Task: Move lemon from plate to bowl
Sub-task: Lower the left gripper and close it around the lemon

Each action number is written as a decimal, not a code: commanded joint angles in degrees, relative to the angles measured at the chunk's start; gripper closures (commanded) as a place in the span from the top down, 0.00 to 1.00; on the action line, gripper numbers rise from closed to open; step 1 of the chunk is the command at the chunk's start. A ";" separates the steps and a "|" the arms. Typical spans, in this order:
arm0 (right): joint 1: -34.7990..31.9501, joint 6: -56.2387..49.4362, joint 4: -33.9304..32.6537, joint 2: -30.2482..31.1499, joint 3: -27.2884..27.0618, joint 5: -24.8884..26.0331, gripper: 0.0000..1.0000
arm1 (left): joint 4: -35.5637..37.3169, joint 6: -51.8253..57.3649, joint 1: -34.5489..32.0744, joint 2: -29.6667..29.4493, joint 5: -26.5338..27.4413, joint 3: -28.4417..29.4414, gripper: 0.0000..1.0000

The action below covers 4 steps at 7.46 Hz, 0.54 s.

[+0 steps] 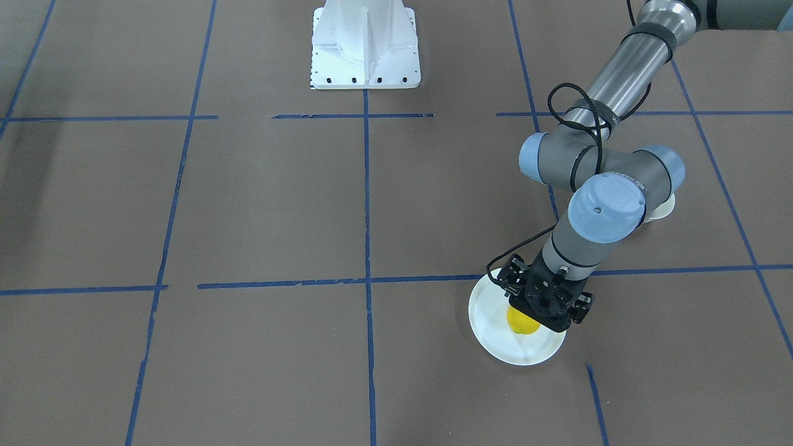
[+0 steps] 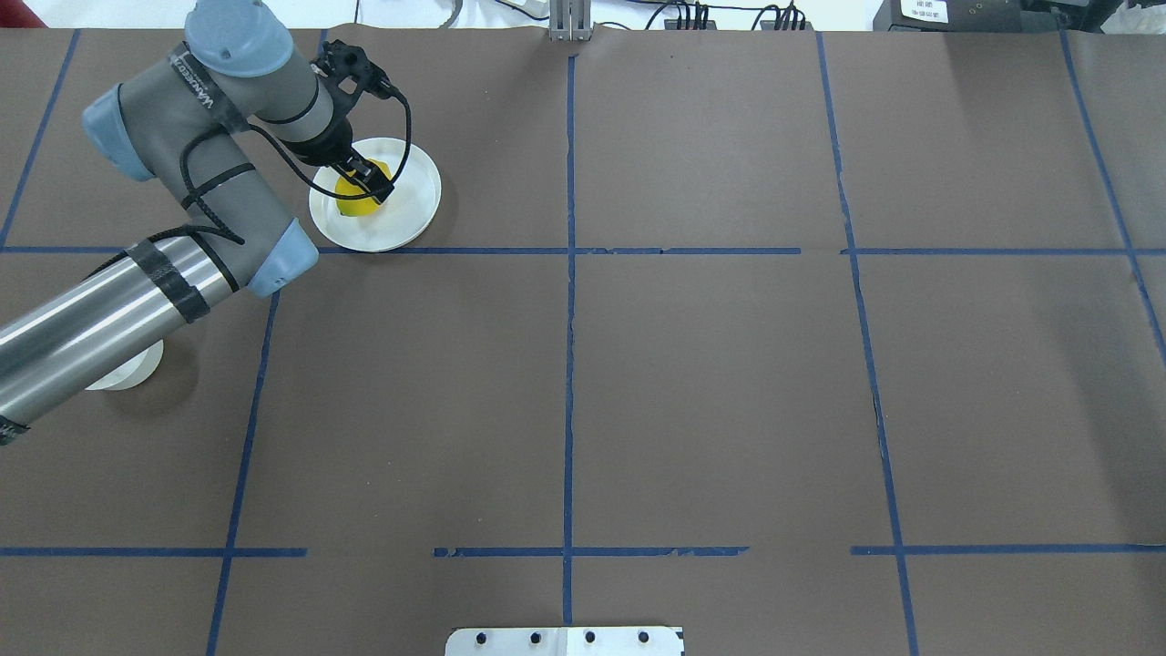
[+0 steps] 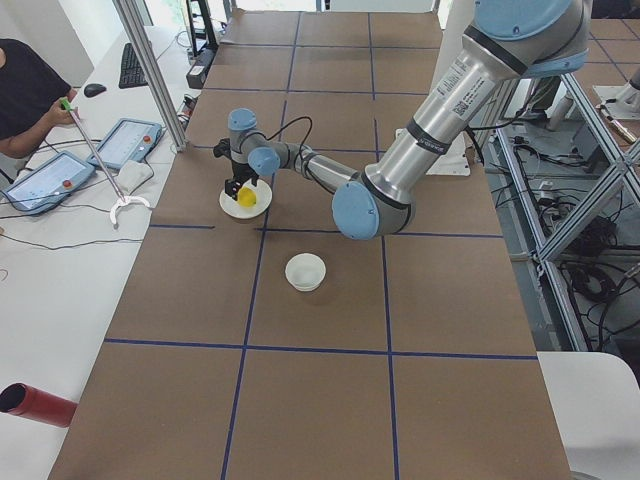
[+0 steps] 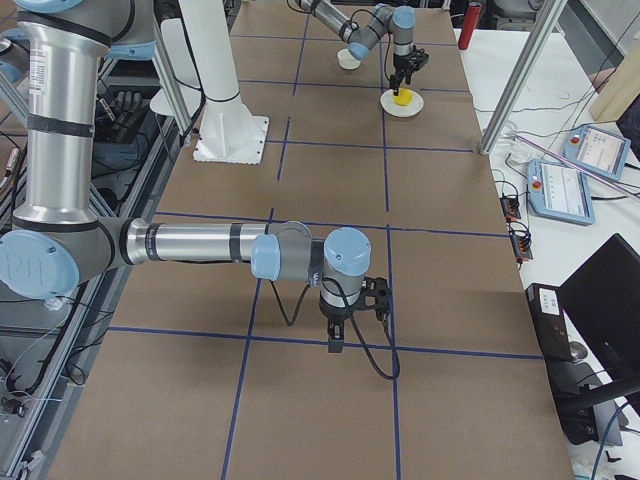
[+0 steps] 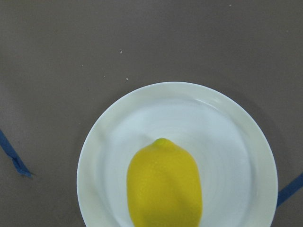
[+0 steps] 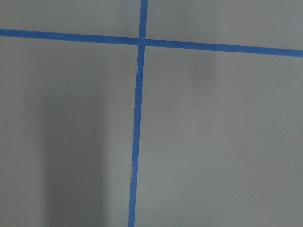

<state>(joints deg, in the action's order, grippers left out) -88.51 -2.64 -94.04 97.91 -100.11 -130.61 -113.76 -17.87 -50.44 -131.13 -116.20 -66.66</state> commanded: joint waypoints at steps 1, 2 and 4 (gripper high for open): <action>0.00 0.00 0.00 0.00 0.00 0.00 1.00 | -1.90 -0.94 0.60 -1.23 0.09 3.54 1.00; 0.00 0.00 0.00 0.00 0.00 0.00 1.00 | -2.86 -0.94 0.87 -1.32 0.18 4.34 1.00; 0.00 0.00 0.00 0.00 0.00 0.00 1.00 | -6.81 -1.38 0.87 -1.32 0.27 7.06 1.00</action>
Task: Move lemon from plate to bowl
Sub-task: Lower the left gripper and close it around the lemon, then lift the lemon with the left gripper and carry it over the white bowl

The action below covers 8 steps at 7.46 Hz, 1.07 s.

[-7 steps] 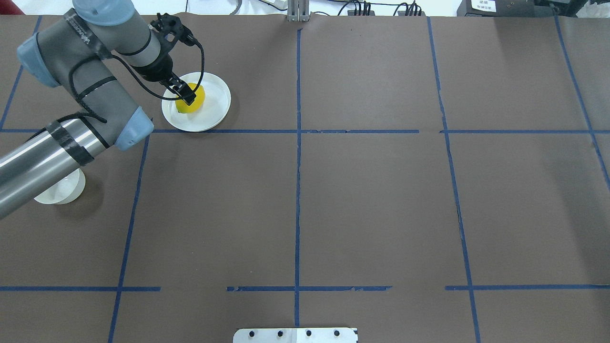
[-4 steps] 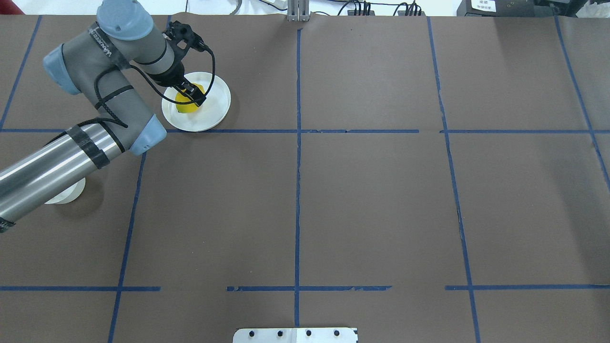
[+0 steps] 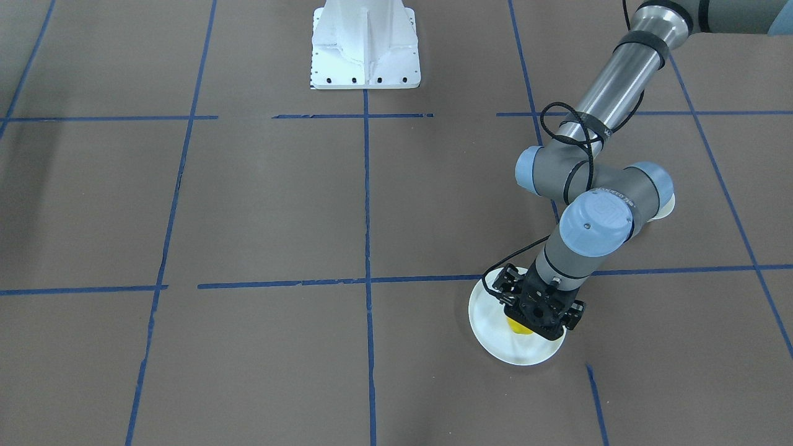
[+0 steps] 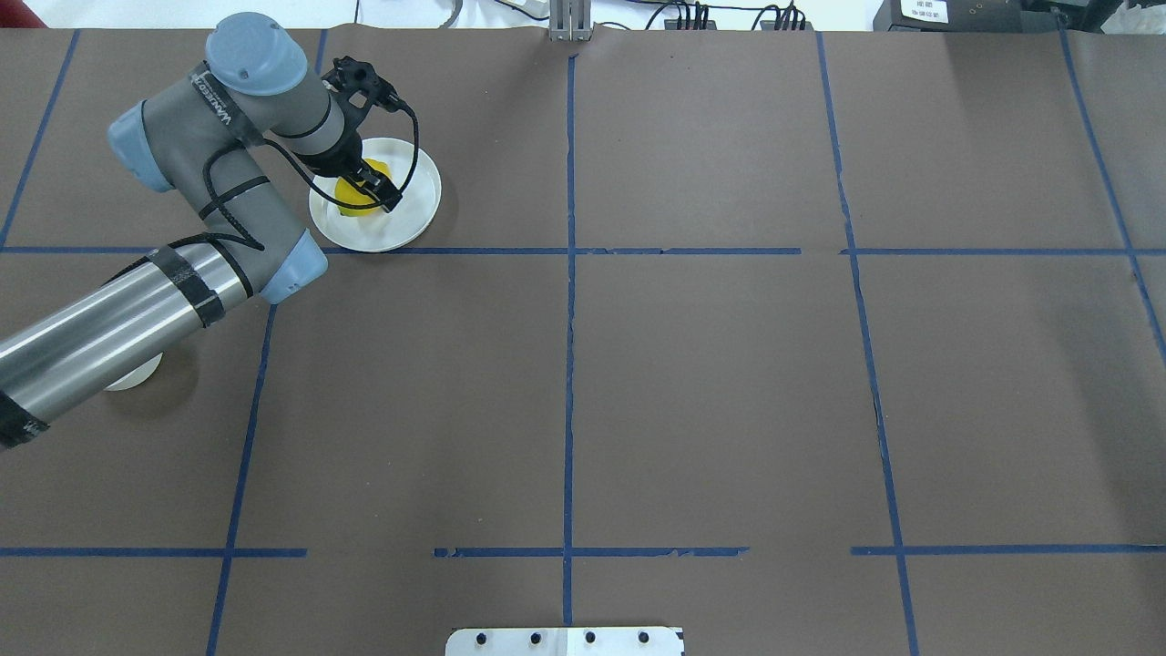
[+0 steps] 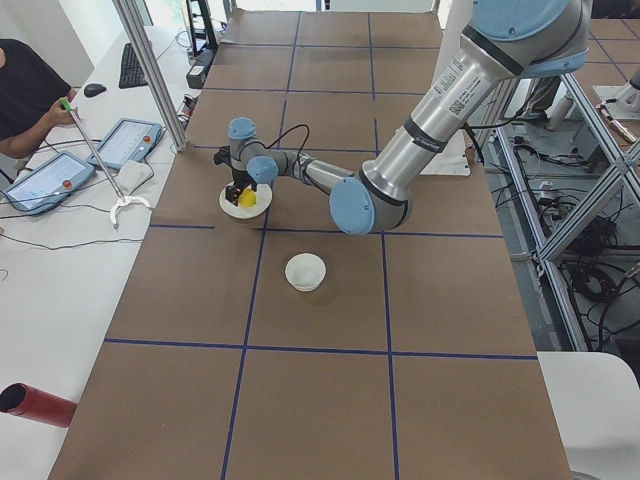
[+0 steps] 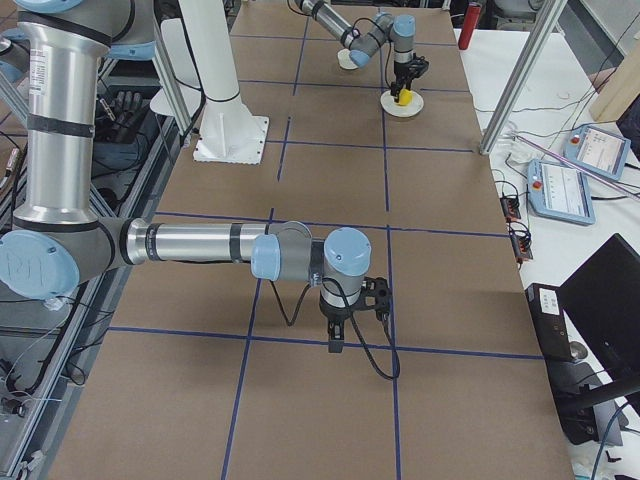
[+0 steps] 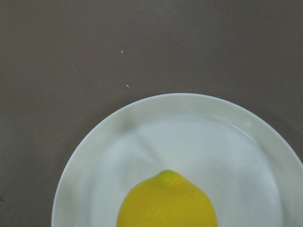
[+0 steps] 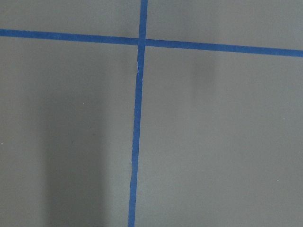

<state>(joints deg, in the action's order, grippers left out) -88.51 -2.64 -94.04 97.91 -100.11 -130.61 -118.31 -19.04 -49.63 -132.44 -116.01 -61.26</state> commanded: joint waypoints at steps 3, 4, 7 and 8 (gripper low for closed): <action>0.00 0.00 0.00 0.00 0.00 0.00 1.00 | -2.10 -0.55 0.06 -0.10 -0.01 1.49 0.26; 0.00 0.00 0.00 0.00 0.00 0.00 1.00 | -1.57 -1.08 -0.11 -0.19 -0.10 1.06 0.00; 0.00 0.00 0.00 0.00 0.00 0.00 1.00 | 8.77 -0.39 -2.84 8.70 -1.32 -17.73 0.00; 0.00 0.00 0.00 0.00 0.00 0.00 1.00 | 8.80 -0.21 -2.93 19.04 -1.33 -29.24 0.00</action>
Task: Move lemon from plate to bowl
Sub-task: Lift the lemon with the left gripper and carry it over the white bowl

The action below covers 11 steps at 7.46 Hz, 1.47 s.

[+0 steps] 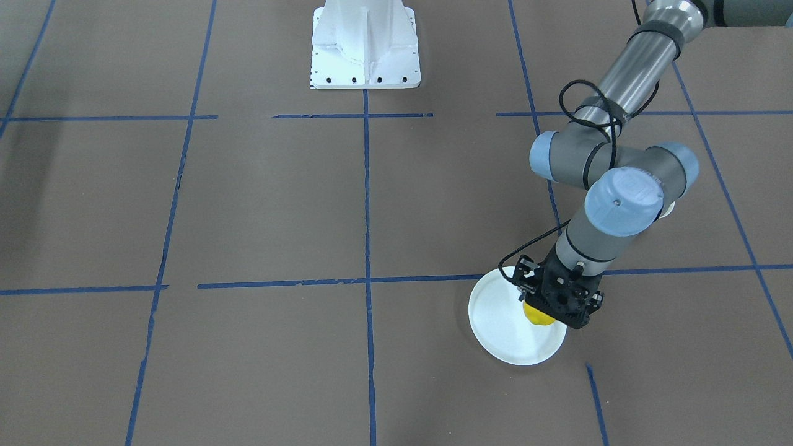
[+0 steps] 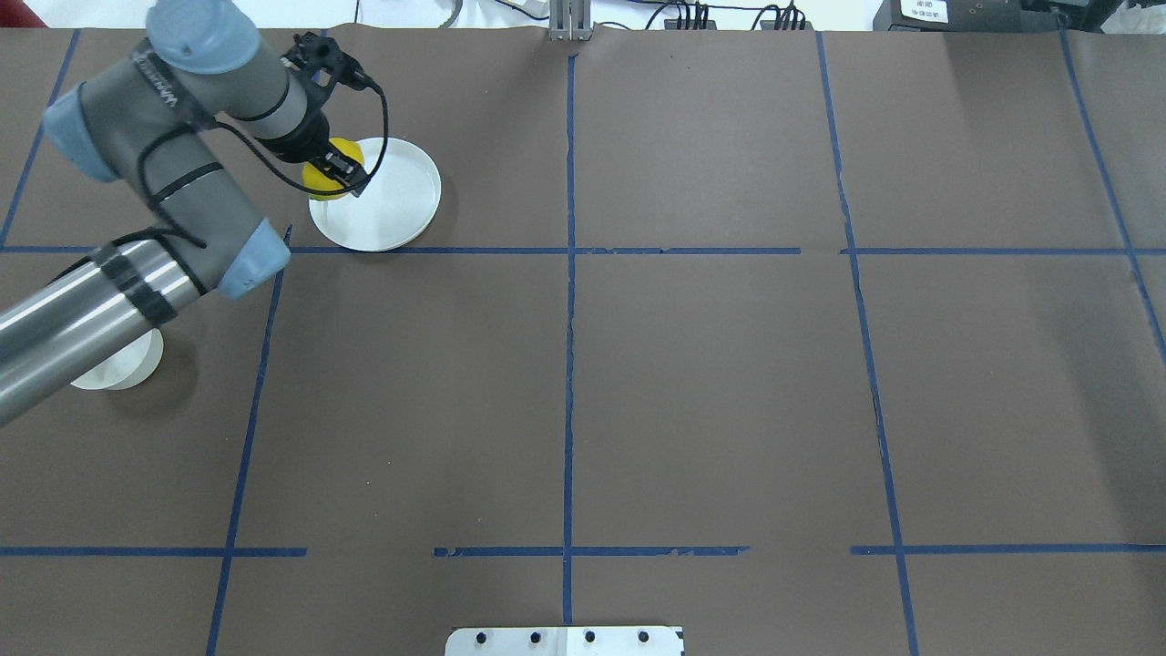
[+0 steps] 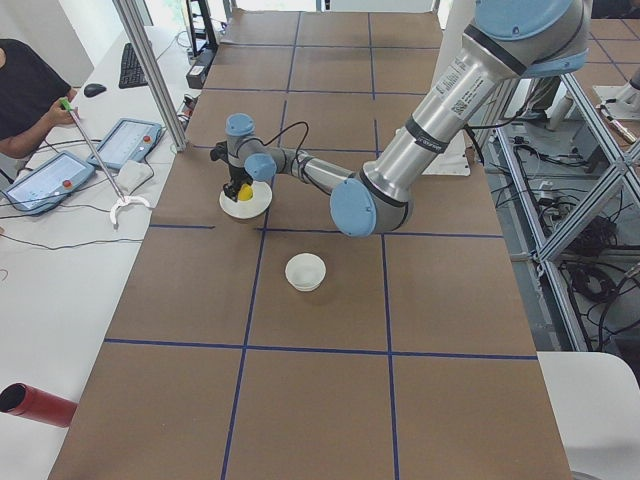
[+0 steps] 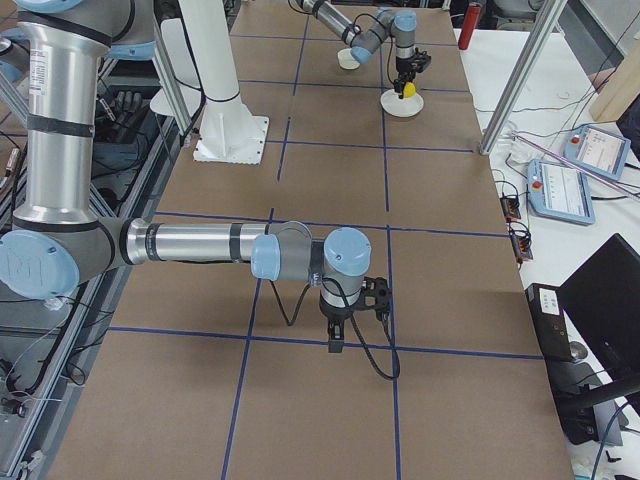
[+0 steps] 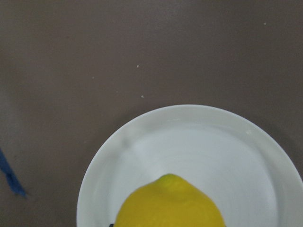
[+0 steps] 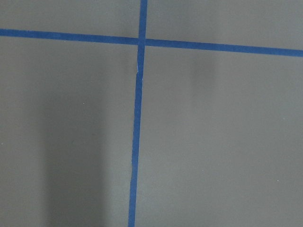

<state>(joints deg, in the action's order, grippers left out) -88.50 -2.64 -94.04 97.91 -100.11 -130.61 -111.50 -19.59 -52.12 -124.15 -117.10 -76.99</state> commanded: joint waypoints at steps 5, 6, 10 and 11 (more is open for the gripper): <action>0.00 0.00 0.00 -0.09 0.00 0.00 1.00 | 1.90 -0.45 -1.06 34.67 -7.26 -26.20 0.00; 0.00 0.00 0.00 0.00 0.00 0.00 1.00 | 1.81 -0.45 -0.79 34.59 -7.18 -24.63 0.00; 0.00 0.00 0.00 0.00 0.00 0.00 1.00 | 1.72 0.34 -0.71 34.94 -7.09 -21.38 0.08; 0.00 0.00 0.00 0.00 0.00 0.00 1.00 | 1.81 0.34 -0.62 34.85 -7.09 -21.28 0.25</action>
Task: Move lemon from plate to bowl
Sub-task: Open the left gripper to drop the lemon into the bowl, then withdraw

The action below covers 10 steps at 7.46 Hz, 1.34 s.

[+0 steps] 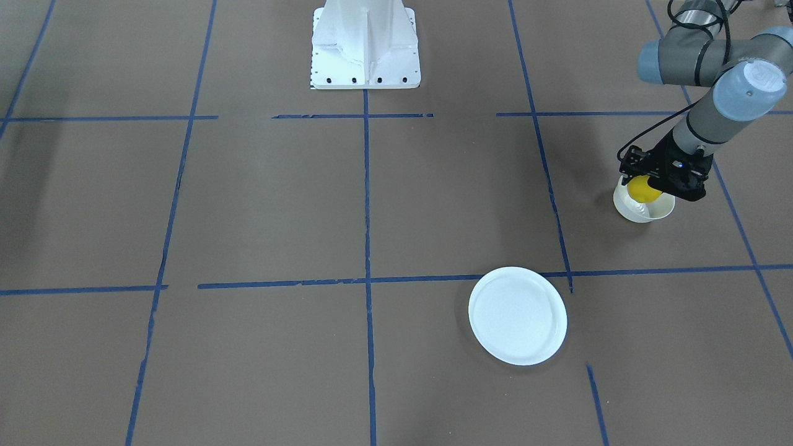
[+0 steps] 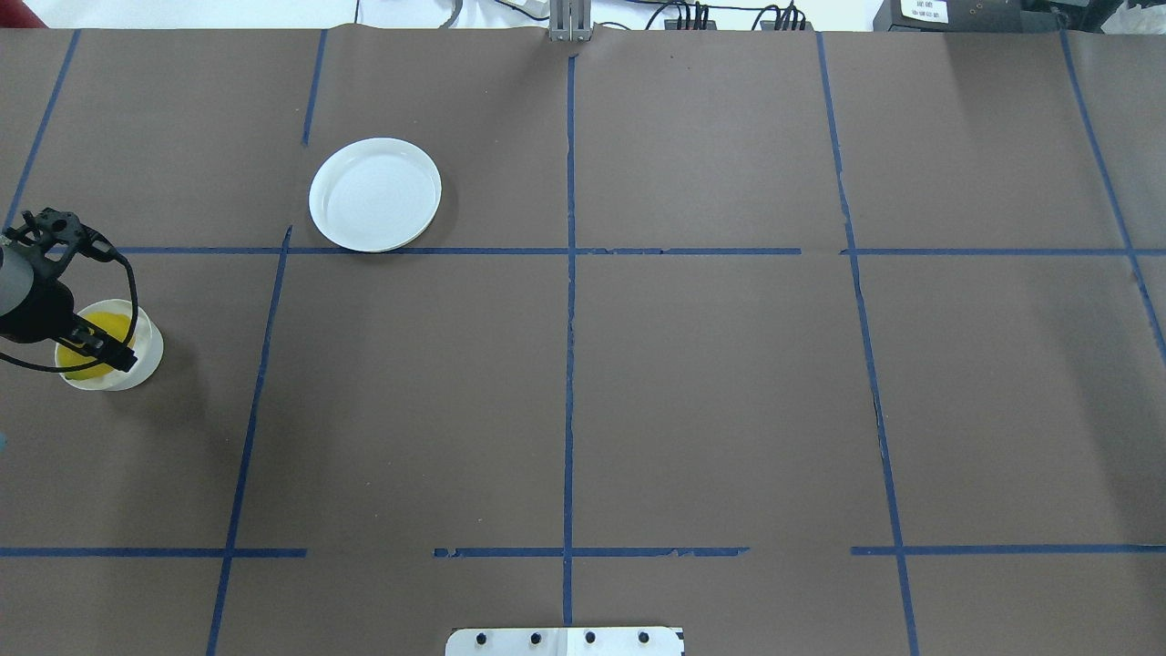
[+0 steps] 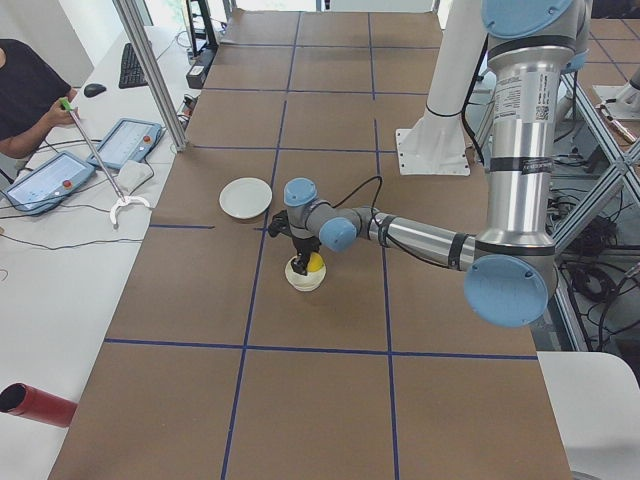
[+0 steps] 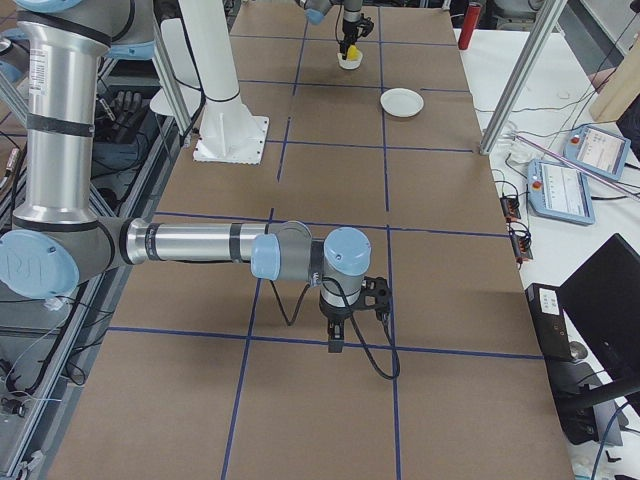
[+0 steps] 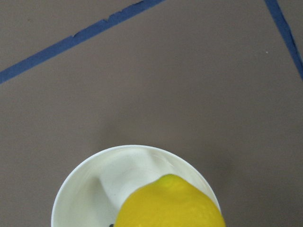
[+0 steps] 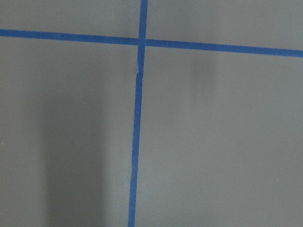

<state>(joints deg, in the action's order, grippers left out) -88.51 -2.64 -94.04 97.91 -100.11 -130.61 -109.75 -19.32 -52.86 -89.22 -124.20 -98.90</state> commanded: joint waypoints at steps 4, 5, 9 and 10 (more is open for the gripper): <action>0.00 0.00 0.00 0.00 0.00 0.00 1.00 | 0.85 -0.19 -5.80 -0.69 -0.17 0.91 1.00; 0.00 0.00 0.00 0.00 0.00 0.00 1.00 | 0.94 0.07 -10.72 -0.34 -0.34 -1.01 1.00; 0.00 0.00 0.00 0.00 0.00 0.00 1.00 | 20.11 24.54 -39.36 1.43 -5.44 -3.85 1.00; 0.00 0.00 0.00 0.00 0.00 0.00 1.00 | 27.41 25.37 -42.38 -1.19 -5.44 -3.93 1.00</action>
<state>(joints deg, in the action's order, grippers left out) -88.51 -2.64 -94.04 97.91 -100.11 -130.61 -91.81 1.99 -89.22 -88.01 -129.41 -102.76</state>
